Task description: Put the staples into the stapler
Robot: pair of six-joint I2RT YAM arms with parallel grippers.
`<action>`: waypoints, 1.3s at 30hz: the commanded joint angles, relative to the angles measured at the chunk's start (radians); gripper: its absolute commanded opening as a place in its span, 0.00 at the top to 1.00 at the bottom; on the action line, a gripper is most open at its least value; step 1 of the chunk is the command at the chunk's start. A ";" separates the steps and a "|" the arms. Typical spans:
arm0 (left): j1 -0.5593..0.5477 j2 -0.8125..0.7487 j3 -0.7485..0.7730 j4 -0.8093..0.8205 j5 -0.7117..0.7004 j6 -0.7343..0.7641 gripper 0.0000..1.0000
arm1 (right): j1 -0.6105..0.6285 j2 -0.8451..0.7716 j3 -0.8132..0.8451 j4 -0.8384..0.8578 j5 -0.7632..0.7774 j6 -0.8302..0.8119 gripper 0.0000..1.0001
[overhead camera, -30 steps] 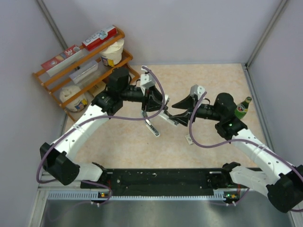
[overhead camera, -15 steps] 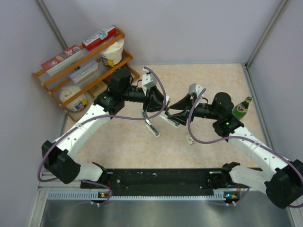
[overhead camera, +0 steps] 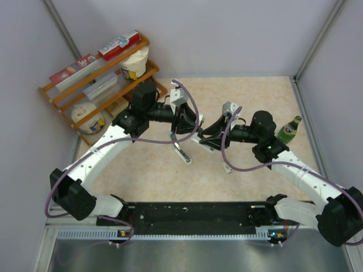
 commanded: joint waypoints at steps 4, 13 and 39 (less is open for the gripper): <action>-0.005 -0.001 0.002 0.071 0.007 -0.007 1.00 | 0.013 -0.002 -0.001 0.033 -0.011 -0.014 0.60; -0.005 0.002 0.006 0.069 0.007 -0.007 1.00 | 0.021 -0.003 -0.009 0.039 -0.013 -0.028 0.64; -0.005 0.010 0.009 0.065 0.004 -0.003 0.89 | 0.025 -0.006 -0.020 0.046 -0.001 -0.043 0.77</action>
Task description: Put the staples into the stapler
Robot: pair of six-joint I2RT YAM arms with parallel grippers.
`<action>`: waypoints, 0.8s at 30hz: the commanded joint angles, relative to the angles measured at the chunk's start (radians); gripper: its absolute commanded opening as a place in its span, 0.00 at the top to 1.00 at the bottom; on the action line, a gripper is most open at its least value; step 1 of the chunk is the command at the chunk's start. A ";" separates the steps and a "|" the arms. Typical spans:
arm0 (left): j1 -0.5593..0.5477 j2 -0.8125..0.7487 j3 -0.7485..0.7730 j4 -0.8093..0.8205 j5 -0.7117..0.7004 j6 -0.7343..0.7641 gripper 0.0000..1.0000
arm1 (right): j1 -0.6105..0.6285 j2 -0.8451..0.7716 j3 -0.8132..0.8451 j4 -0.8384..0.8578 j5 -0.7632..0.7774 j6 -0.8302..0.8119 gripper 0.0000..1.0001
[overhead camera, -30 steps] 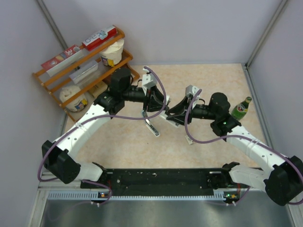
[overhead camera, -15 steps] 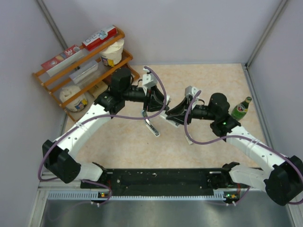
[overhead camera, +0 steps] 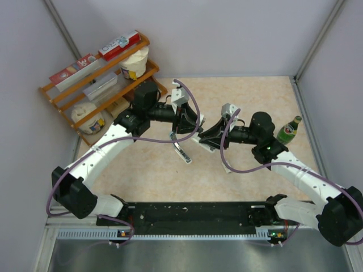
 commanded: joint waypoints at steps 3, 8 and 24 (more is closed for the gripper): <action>-0.005 -0.009 0.014 0.049 -0.002 0.006 0.80 | 0.012 -0.012 -0.006 0.044 -0.012 -0.019 0.78; -0.002 -0.010 0.022 0.032 -0.015 0.019 0.52 | 0.013 -0.017 -0.006 0.041 -0.004 -0.021 0.79; 0.012 -0.022 0.022 0.026 -0.037 0.016 0.01 | 0.012 -0.019 -0.003 0.019 0.037 -0.042 0.80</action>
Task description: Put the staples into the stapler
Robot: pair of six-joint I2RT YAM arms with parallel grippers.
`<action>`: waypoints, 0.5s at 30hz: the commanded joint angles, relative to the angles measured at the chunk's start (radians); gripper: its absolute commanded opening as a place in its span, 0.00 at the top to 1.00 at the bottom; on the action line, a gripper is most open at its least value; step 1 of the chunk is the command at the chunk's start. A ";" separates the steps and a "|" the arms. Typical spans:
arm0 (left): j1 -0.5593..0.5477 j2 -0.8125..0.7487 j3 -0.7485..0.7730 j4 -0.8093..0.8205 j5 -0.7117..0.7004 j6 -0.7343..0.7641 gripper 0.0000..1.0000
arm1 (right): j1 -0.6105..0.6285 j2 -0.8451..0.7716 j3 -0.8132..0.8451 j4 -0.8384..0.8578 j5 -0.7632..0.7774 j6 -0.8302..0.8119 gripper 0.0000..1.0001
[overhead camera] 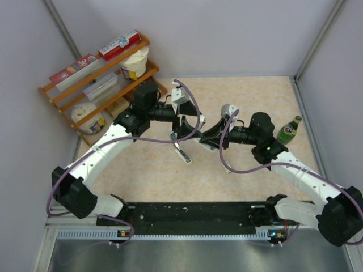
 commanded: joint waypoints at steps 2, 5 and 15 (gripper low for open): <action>0.021 -0.029 0.022 0.035 -0.016 -0.004 0.02 | 0.011 -0.020 0.004 0.021 0.033 -0.033 0.80; 0.053 -0.041 0.021 0.045 -0.025 -0.022 0.02 | 0.010 -0.020 0.004 0.015 0.064 -0.041 0.80; 0.239 -0.176 -0.067 0.059 -0.128 -0.010 0.02 | 0.010 0.015 -0.001 0.015 0.274 -0.078 0.81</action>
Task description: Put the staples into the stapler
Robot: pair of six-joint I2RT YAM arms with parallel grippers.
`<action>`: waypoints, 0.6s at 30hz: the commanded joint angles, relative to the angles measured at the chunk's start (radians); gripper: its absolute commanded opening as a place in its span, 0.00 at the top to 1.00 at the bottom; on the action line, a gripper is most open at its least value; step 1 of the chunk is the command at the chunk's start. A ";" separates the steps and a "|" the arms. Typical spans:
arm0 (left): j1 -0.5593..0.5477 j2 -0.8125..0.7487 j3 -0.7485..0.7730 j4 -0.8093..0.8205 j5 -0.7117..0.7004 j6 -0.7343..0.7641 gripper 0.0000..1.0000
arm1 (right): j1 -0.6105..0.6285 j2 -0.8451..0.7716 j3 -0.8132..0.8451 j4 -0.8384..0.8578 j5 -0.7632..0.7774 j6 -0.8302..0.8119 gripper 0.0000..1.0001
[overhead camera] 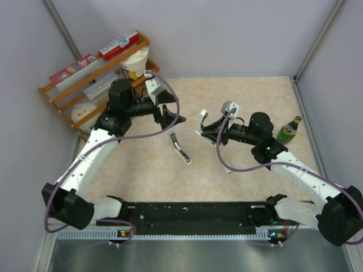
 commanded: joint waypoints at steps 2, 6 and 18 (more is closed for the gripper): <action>0.101 -0.129 -0.050 -0.019 -0.113 0.034 0.01 | 0.008 0.039 -0.006 0.053 0.172 -0.031 0.81; 0.164 -0.219 -0.095 -0.134 -0.257 0.108 0.01 | 0.010 0.104 -0.016 0.090 0.281 -0.037 0.82; 0.338 -0.460 -0.230 -0.421 -0.517 0.237 0.01 | 0.067 0.350 0.025 0.084 0.496 -0.022 0.78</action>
